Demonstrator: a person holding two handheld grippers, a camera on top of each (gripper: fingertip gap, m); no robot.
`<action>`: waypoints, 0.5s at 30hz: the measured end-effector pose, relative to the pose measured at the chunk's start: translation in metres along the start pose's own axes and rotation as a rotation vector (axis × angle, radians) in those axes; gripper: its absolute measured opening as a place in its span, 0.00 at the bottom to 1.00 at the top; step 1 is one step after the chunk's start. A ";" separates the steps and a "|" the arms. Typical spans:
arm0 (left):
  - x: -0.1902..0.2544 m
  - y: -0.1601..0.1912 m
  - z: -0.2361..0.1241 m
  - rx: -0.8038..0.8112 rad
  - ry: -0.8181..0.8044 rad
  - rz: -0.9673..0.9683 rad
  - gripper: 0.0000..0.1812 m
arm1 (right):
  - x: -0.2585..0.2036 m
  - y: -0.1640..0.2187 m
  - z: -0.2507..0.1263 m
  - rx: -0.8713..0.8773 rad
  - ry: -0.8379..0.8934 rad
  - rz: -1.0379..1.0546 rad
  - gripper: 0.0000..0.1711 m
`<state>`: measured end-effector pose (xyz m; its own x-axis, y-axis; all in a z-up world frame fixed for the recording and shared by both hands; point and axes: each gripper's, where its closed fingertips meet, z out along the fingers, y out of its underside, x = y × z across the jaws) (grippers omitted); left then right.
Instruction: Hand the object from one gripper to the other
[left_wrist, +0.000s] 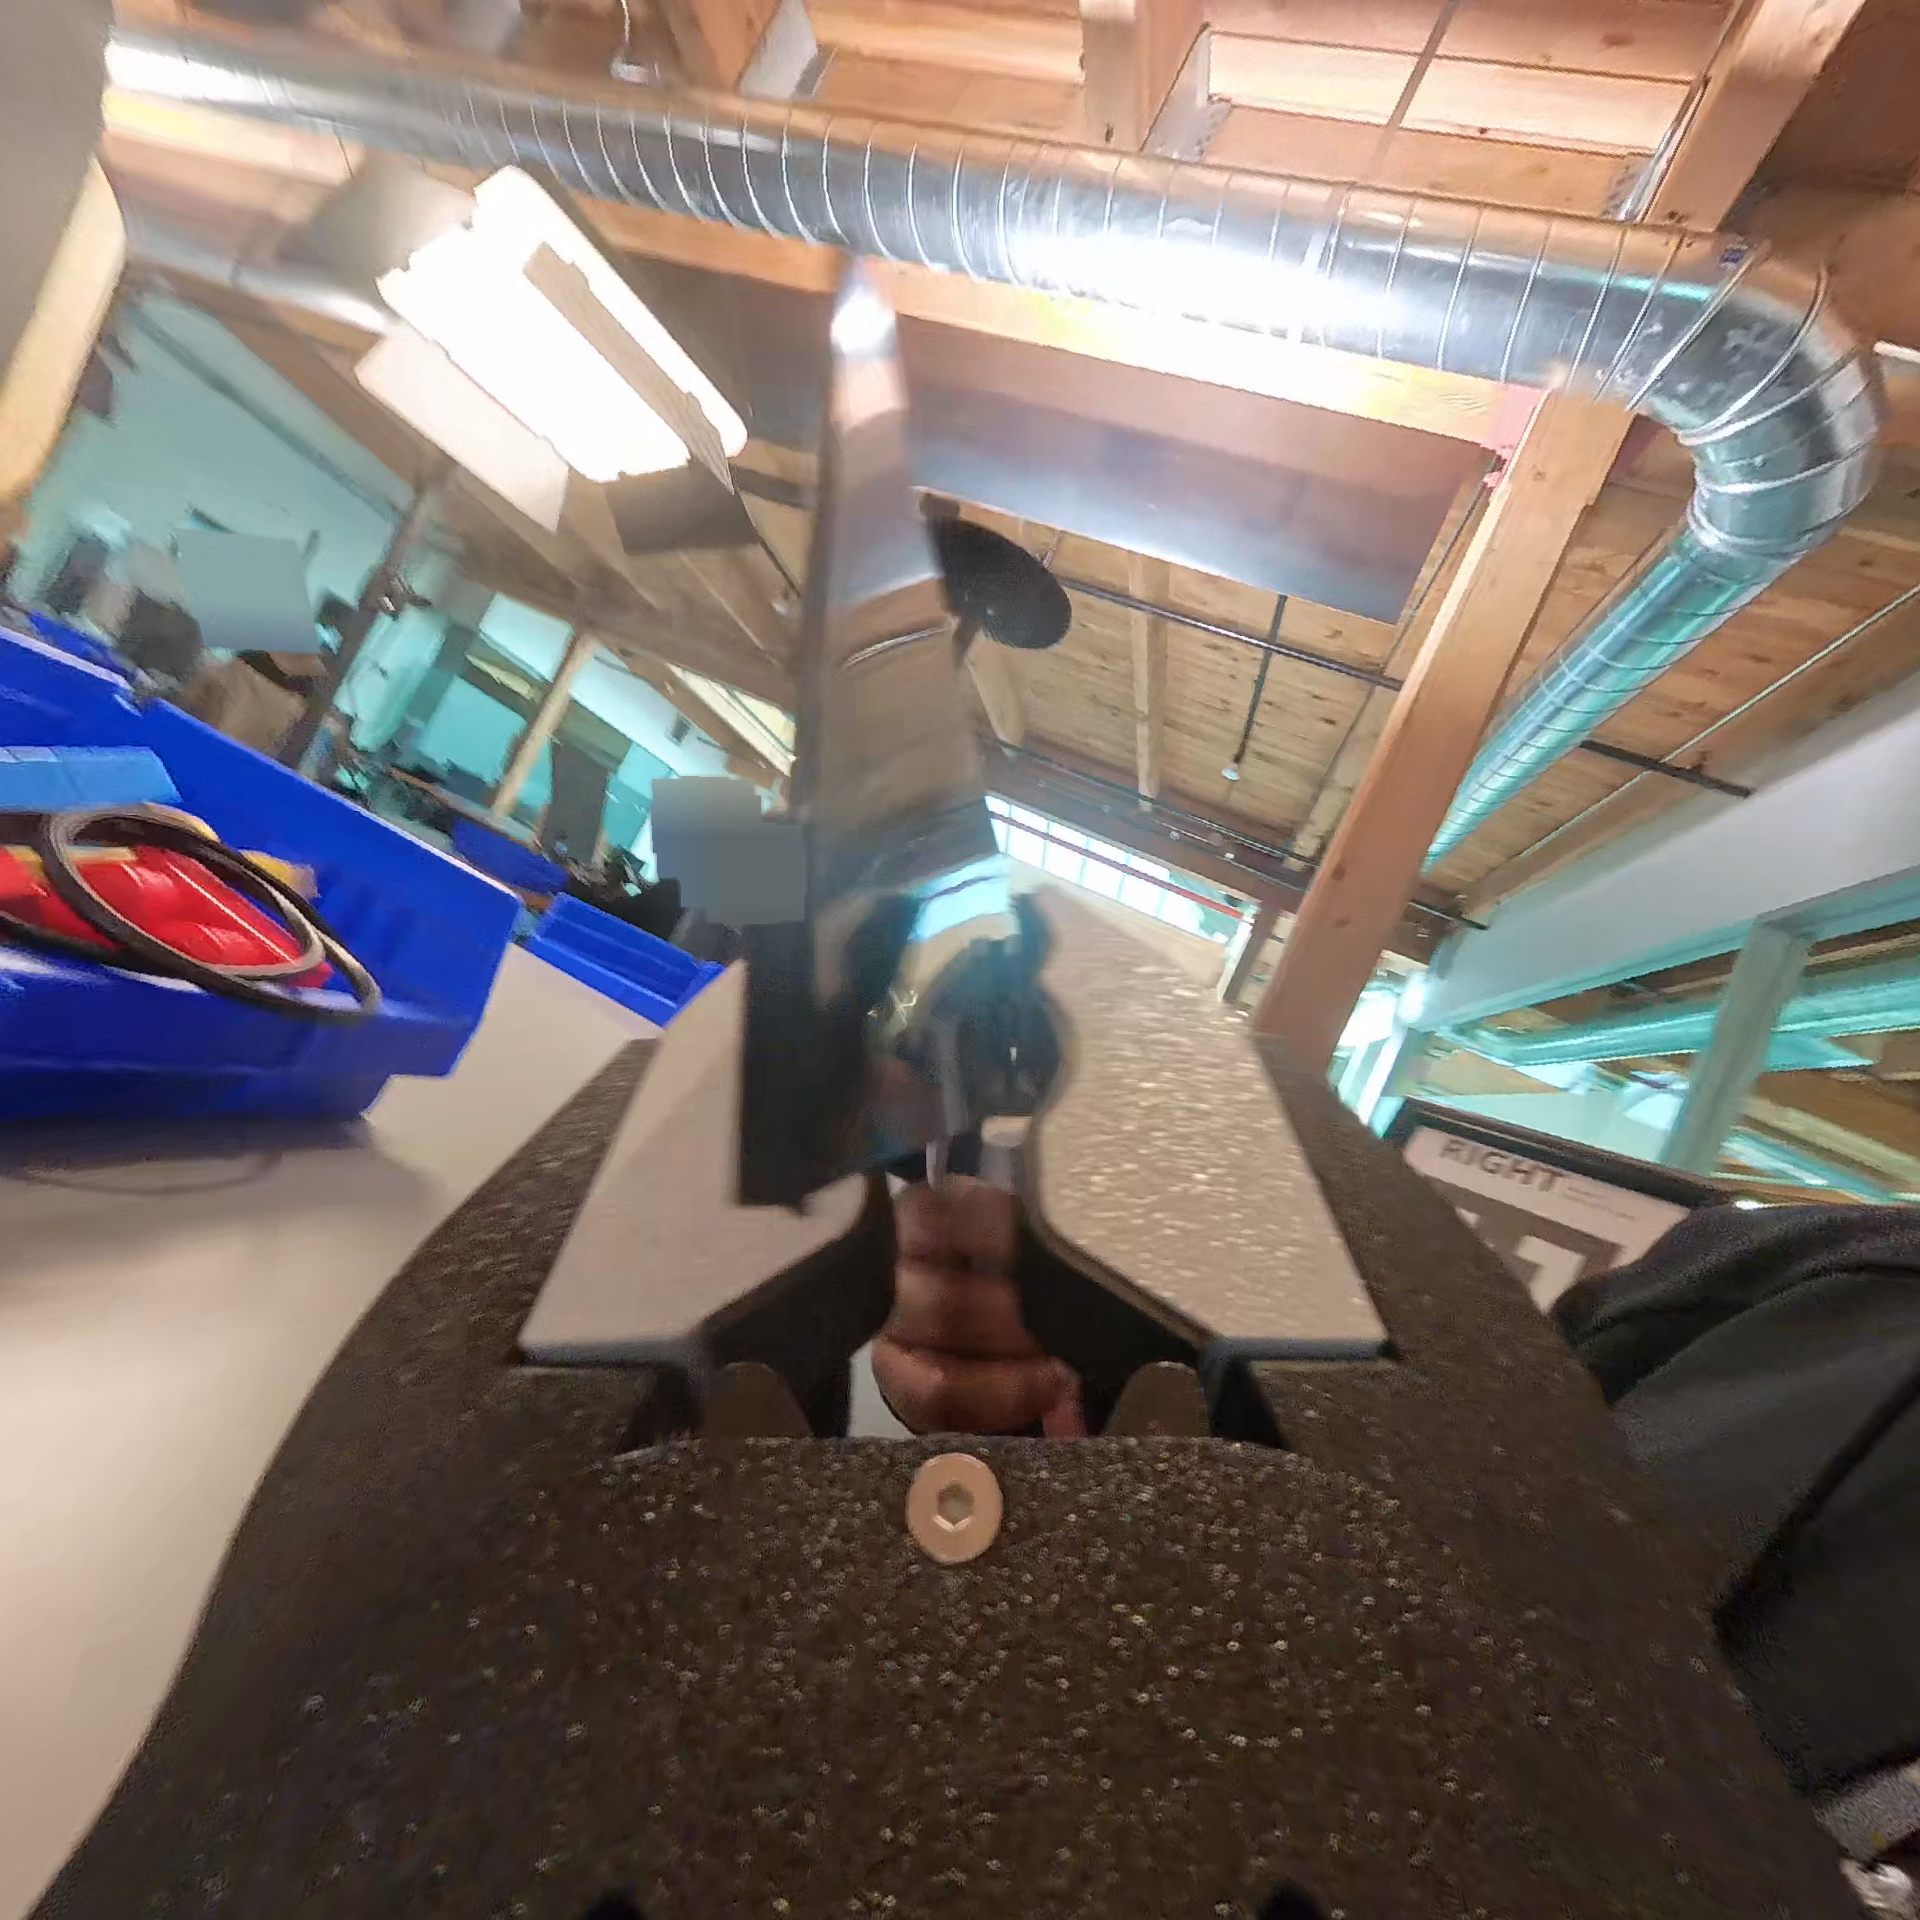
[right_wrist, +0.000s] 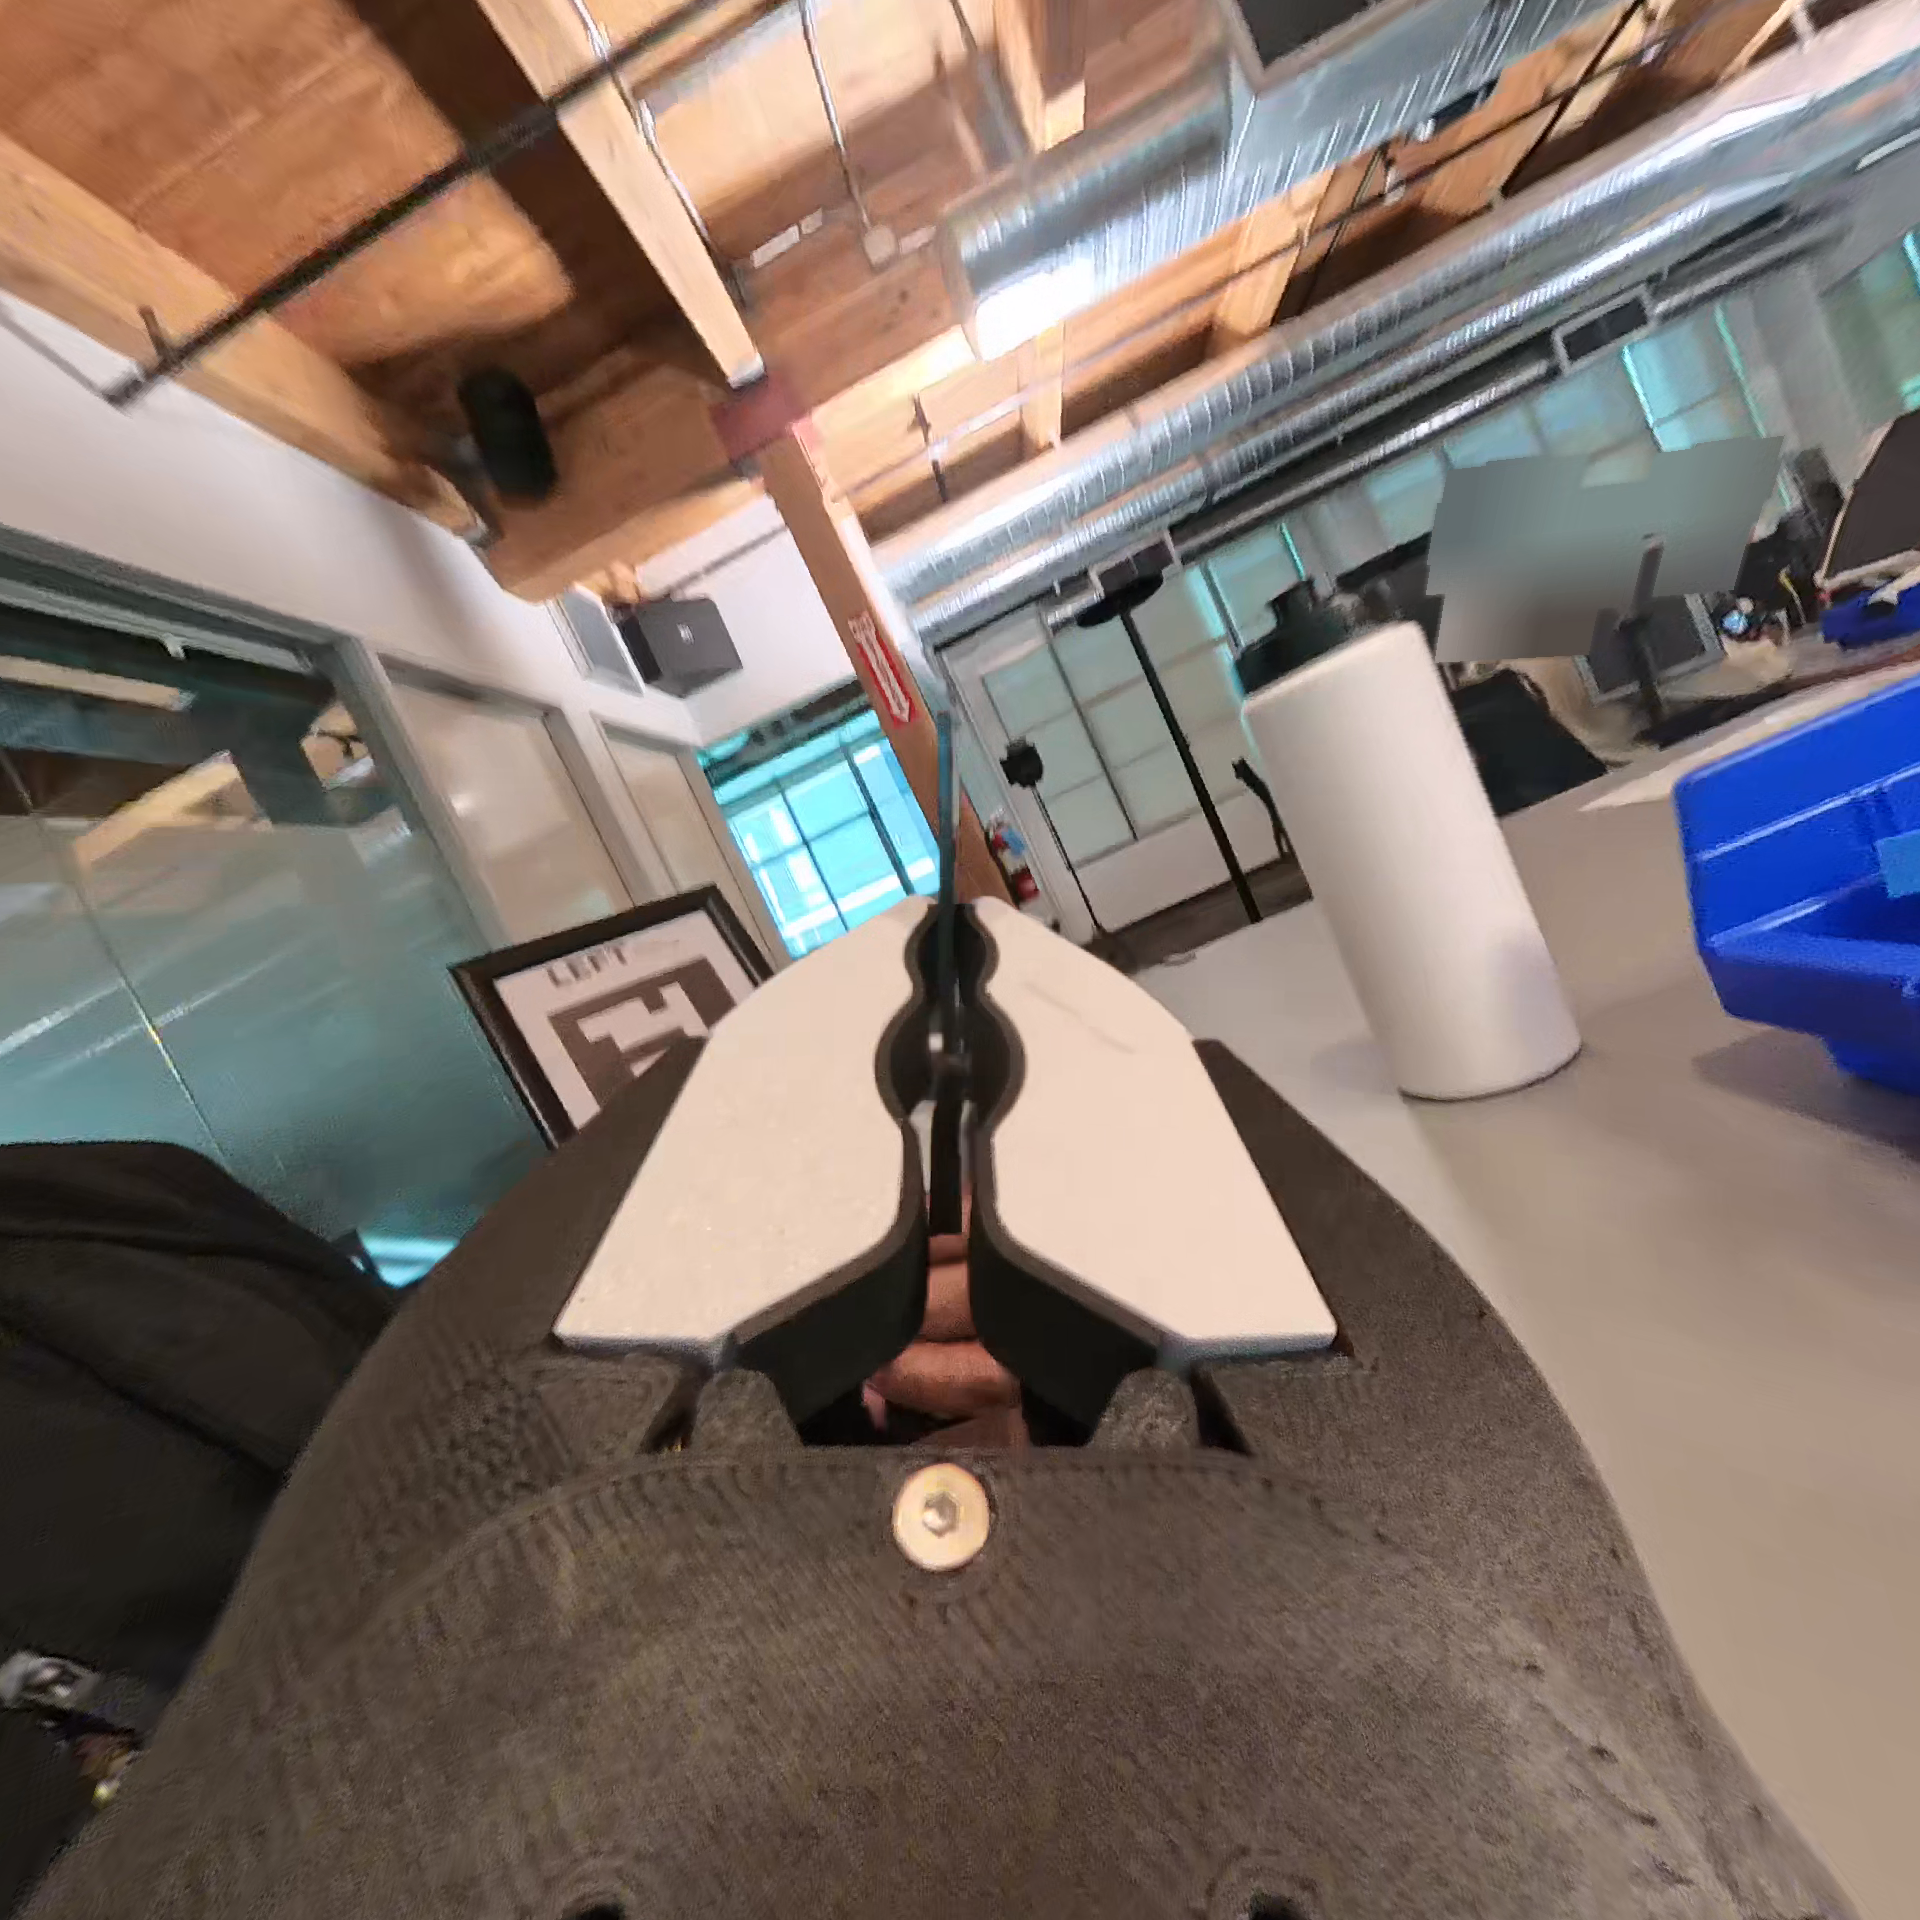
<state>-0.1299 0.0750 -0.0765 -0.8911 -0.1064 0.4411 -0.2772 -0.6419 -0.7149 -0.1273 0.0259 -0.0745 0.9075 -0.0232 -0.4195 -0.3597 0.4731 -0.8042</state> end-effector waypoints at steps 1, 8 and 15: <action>0.001 -0.003 -0.003 0.021 -0.011 0.049 0.02 | 0.004 0.007 0.004 -0.039 0.024 -0.021 0.01; -0.004 -0.027 -0.019 -0.002 -0.311 0.700 0.02 | 0.046 0.023 0.001 -0.187 0.337 -0.268 0.19; -0.011 -0.031 -0.019 -0.167 -0.707 1.755 0.02 | 0.009 0.024 0.004 -0.195 0.210 -0.120 0.26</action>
<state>-0.1188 0.1104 -0.0695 0.1116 -0.7420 -0.6611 0.5861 0.5864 -0.5592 -0.1265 0.0407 -0.0956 0.8886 -0.2596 -0.3782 -0.3061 0.2784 -0.9104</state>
